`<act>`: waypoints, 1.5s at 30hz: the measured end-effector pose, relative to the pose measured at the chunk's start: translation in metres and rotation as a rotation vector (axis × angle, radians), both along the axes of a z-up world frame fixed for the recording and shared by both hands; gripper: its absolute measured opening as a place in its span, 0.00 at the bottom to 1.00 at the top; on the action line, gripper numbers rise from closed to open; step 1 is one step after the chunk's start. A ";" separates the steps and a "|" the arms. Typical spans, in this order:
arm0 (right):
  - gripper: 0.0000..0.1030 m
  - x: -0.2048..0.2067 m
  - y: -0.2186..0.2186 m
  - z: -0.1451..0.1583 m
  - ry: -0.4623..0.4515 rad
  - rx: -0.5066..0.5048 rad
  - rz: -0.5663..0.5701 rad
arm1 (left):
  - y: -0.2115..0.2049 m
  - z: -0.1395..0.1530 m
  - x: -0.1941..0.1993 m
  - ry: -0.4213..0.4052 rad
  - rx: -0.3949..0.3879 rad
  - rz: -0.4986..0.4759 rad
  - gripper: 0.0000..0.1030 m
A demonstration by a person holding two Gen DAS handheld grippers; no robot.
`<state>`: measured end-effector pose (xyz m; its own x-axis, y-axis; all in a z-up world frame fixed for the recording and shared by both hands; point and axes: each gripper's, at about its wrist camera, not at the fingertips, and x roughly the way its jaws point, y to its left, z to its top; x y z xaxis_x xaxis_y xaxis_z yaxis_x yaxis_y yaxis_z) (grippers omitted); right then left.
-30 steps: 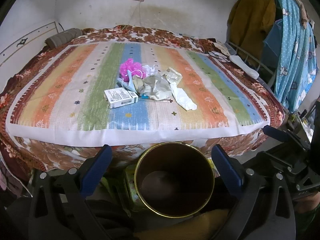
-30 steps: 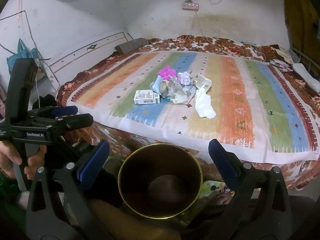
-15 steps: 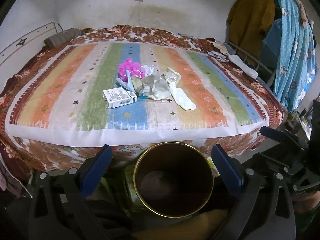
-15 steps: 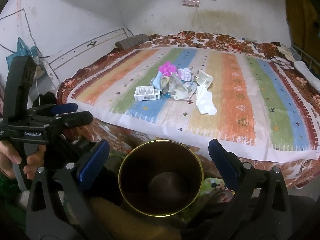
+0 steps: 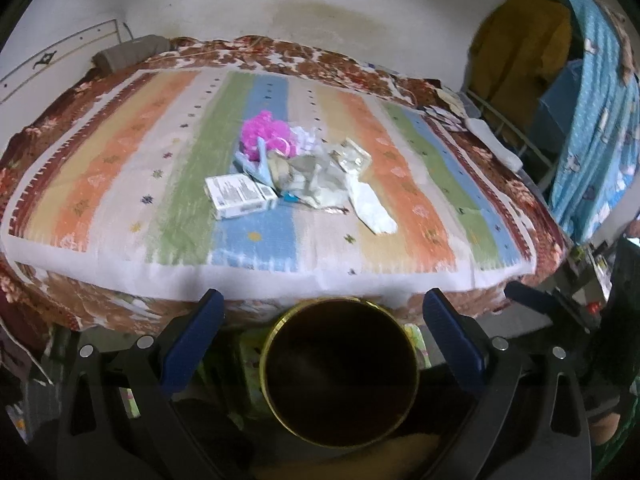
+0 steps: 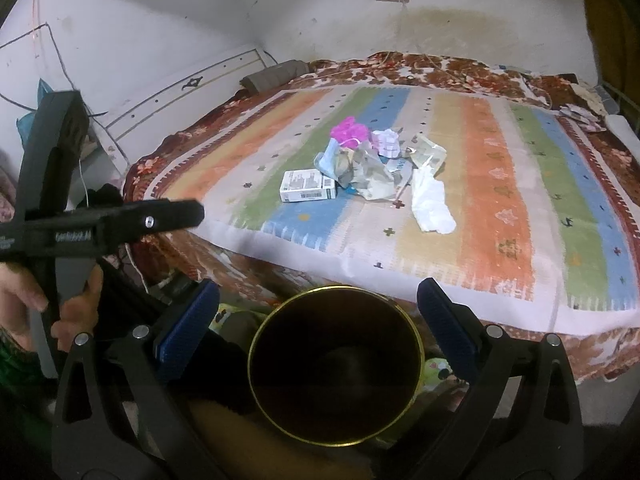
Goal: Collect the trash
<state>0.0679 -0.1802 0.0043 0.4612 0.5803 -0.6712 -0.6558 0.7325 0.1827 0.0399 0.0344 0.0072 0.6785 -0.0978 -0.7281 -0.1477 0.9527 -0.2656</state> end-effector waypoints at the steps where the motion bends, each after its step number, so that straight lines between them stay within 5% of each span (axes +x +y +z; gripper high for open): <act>1: 0.92 0.006 0.002 0.000 0.015 0.005 0.003 | 0.004 0.002 0.004 0.001 0.003 0.007 0.94; 28: 0.91 0.110 0.063 0.020 0.042 -0.088 0.053 | 0.073 -0.010 0.133 0.189 -0.056 0.103 0.82; 45: 0.88 0.173 0.098 -0.012 0.104 -0.133 0.048 | 0.108 -0.051 0.198 0.251 -0.161 0.150 0.71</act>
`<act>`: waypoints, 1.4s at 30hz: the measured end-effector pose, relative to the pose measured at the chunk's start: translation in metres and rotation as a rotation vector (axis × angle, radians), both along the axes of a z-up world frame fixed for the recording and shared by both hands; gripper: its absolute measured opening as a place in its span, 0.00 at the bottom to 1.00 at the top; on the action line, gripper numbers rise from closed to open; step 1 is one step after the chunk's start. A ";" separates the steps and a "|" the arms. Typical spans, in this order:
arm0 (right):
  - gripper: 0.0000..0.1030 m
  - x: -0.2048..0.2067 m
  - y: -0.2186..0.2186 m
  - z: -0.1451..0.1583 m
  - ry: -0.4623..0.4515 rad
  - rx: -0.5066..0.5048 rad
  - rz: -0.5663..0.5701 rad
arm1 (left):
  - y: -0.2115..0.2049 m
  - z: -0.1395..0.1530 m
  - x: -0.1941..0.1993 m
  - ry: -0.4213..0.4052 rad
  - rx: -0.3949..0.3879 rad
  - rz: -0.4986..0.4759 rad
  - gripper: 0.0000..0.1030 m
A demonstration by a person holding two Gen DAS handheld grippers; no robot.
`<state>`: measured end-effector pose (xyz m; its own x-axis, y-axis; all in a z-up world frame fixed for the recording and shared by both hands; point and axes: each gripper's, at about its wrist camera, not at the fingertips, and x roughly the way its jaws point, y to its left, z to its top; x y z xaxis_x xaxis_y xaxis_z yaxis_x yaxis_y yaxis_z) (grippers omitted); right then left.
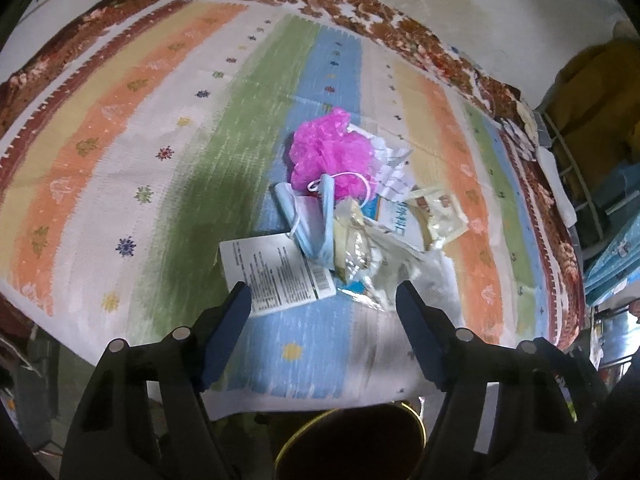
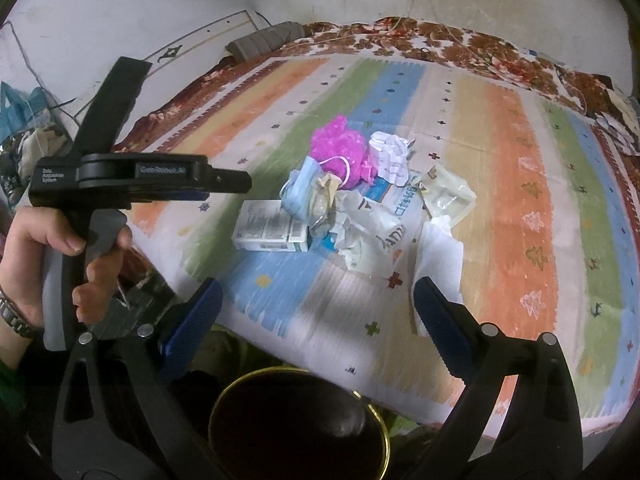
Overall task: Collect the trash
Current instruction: 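Grasp the blue face mask with the left tool while the right tool grasps the white plastic bag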
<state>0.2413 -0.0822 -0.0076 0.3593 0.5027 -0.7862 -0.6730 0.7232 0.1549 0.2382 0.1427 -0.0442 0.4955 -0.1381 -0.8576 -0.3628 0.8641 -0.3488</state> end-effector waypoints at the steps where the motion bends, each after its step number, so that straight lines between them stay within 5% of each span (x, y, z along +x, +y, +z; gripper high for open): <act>1: 0.86 0.005 0.002 -0.004 0.008 -0.003 -0.002 | 0.001 -0.005 0.004 0.007 -0.003 -0.002 0.68; 11: 0.74 0.039 0.024 -0.034 0.032 -0.032 0.046 | 0.012 -0.038 0.039 0.049 -0.064 -0.010 0.61; 18: 0.65 0.060 0.038 -0.051 0.053 -0.049 0.051 | 0.020 -0.059 0.057 0.080 -0.085 -0.011 0.48; 30: 0.32 0.082 0.046 -0.077 0.104 -0.080 0.066 | 0.023 -0.080 0.081 0.095 -0.104 -0.038 0.19; 34: 0.22 0.083 0.048 -0.081 0.103 -0.091 0.077 | 0.023 -0.078 0.084 0.089 -0.100 -0.047 0.06; 42: 0.16 0.078 0.047 -0.072 0.069 -0.100 0.078 | 0.021 -0.051 0.082 0.047 -0.027 -0.054 0.05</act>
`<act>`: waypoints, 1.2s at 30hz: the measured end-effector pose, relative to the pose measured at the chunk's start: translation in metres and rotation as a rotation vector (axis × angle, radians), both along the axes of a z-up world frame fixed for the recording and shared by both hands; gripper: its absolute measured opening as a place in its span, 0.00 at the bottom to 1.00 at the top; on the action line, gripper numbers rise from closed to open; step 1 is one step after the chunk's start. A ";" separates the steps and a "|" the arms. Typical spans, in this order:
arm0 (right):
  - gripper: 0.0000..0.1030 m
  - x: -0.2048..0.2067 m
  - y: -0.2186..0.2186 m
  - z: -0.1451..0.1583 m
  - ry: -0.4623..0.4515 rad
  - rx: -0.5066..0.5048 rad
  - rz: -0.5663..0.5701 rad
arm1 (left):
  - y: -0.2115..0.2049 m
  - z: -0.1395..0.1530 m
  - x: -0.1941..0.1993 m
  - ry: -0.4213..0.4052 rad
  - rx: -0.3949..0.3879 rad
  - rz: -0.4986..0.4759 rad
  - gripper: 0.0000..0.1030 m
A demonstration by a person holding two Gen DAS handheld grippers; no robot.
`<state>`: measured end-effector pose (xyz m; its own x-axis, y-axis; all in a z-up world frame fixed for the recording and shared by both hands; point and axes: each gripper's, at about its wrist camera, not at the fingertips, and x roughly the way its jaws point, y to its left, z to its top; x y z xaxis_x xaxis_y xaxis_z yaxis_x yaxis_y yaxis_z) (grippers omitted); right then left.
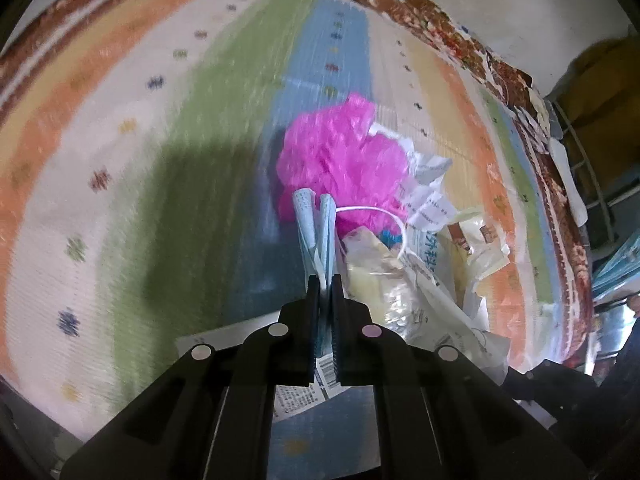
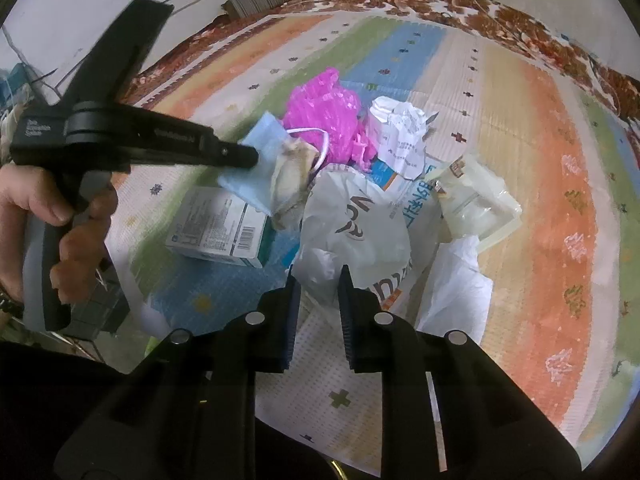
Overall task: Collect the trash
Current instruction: 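Lift the mask with the left tool while the right tool lifts the bag toward the bin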
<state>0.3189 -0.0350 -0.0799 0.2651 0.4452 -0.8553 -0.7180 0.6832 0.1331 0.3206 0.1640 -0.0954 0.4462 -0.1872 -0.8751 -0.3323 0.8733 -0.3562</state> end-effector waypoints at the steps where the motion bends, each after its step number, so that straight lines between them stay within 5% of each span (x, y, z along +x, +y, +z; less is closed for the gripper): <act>1: 0.16 0.000 0.000 0.002 -0.004 0.002 -0.001 | 0.001 0.003 0.000 0.006 0.016 0.010 0.05; 6: 0.16 -0.003 -0.003 0.016 -0.027 0.017 -0.012 | 0.005 0.015 -0.006 -0.007 -0.001 0.031 0.04; 17: 0.16 -0.016 -0.011 0.037 -0.036 0.047 -0.021 | -0.002 0.045 -0.022 -0.028 0.159 0.016 0.04; 36: 0.16 -0.046 -0.044 0.067 -0.052 0.108 -0.112 | -0.026 0.083 -0.063 -0.113 0.096 0.008 0.04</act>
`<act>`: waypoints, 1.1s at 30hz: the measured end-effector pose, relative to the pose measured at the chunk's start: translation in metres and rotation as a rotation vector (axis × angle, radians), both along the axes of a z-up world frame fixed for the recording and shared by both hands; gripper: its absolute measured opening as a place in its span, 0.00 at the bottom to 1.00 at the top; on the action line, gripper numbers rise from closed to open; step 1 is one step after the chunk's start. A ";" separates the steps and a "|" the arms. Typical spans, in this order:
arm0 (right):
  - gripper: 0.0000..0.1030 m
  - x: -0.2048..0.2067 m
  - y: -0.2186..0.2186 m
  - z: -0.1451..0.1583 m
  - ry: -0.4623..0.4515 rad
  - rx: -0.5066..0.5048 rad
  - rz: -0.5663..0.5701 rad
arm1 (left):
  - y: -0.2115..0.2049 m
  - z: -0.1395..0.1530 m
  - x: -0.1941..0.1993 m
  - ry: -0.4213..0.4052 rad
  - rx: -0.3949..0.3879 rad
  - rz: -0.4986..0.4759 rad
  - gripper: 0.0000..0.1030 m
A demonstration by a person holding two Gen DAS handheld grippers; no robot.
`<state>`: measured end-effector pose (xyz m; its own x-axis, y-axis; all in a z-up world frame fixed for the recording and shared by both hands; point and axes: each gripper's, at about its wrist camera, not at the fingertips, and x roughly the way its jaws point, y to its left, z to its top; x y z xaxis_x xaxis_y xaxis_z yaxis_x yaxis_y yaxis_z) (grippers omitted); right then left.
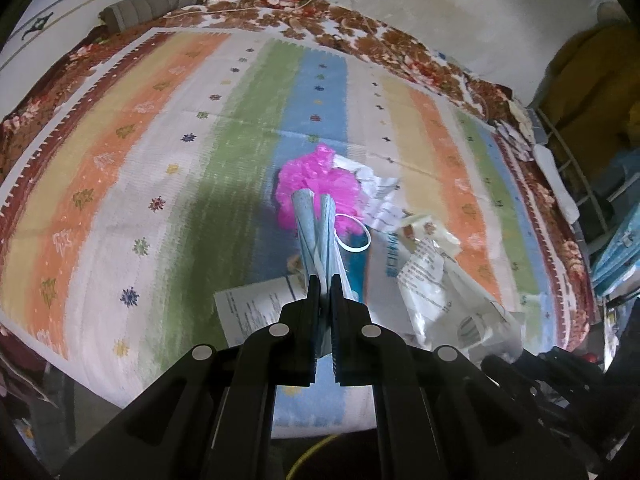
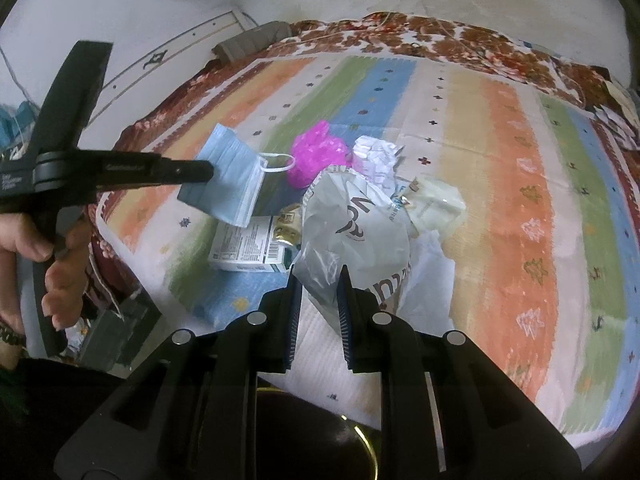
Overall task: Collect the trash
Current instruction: 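Lift the mask with the left tool while the right tool lifts the bag toward the bin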
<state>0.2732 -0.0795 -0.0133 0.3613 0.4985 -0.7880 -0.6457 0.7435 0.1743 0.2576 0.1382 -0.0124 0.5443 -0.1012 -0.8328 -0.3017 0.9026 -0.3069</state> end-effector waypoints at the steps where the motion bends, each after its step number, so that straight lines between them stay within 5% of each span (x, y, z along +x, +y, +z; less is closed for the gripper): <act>1: 0.16 -0.003 -0.002 0.001 0.003 0.005 -0.004 | -0.003 0.003 -0.004 -0.008 -0.006 -0.004 0.04; 16: 0.16 -0.071 -0.040 0.030 -0.084 0.078 -0.036 | -0.052 0.046 -0.070 -0.150 -0.053 -0.090 0.04; 33: 0.16 -0.124 -0.073 0.026 -0.090 0.099 -0.055 | -0.087 0.041 -0.130 -0.181 -0.070 -0.163 0.04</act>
<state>0.1497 -0.1523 0.0124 0.4574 0.5501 -0.6987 -0.6210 0.7599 0.1918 0.1279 0.0513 0.0283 0.6557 -0.2540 -0.7110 -0.0883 0.9094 -0.4064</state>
